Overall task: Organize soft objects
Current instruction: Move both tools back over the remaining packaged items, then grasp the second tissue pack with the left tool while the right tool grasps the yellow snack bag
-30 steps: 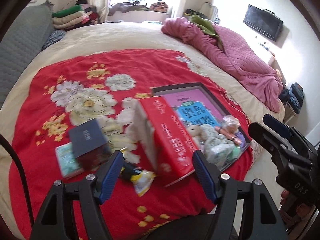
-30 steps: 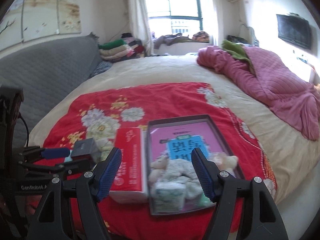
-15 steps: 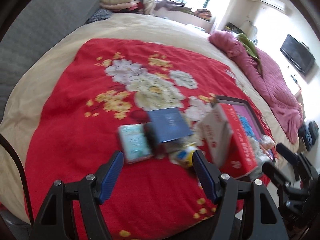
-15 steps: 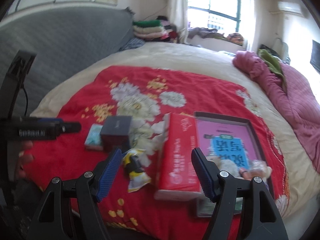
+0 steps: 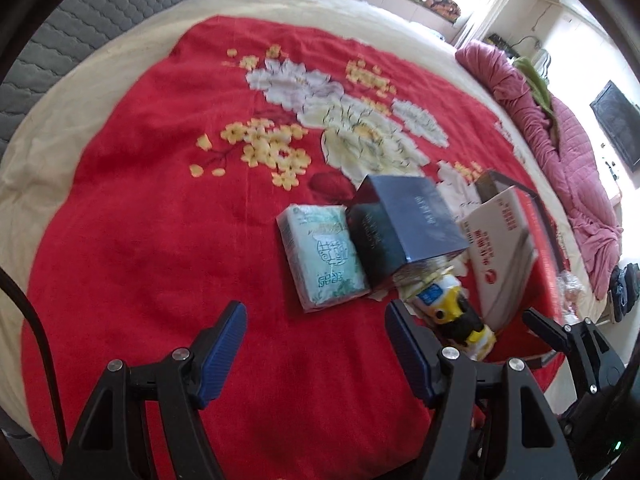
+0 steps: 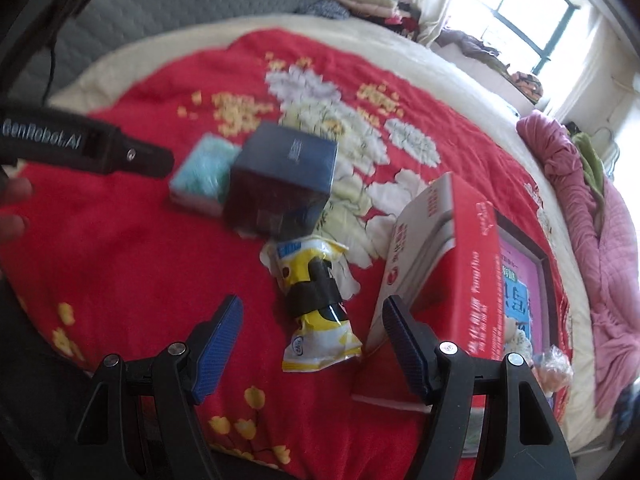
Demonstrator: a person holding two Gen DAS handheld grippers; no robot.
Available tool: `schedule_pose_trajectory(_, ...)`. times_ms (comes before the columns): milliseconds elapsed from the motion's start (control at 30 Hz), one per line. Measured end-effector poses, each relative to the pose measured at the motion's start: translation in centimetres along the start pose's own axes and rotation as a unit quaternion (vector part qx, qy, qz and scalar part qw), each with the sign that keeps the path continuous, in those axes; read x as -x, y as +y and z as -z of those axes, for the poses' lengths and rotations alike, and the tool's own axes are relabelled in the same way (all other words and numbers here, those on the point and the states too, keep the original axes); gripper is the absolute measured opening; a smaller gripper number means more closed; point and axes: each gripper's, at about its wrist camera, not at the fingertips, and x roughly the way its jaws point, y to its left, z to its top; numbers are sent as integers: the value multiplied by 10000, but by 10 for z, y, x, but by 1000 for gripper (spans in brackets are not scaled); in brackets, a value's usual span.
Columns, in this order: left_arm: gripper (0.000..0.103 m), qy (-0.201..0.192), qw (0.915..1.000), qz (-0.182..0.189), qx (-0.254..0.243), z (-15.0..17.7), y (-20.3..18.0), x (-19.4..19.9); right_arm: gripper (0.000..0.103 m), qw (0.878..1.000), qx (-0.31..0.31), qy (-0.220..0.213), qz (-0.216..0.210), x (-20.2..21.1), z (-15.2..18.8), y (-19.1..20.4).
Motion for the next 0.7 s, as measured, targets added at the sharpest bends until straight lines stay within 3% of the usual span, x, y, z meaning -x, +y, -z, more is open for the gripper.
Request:
schedule_pose_trajectory(333,71,501,9980,53,369,-14,8,-54,74,9974,571,322,303,-41,-4,12)
schedule_pose_trajectory(533,71,477,9972,199,534,-27,12,-65,73,9889,1070,531,889,-62,-3,22)
schedule_pose_trajectory(667,71,447,9964,311,651,-33,16,-69,73,9834,1363,627,1020,-76,-4,27)
schedule_pose_trajectory(700,71,438,9962,340,669,-35,17,-70,66,9830,1399,633,1006,-78,-5,27)
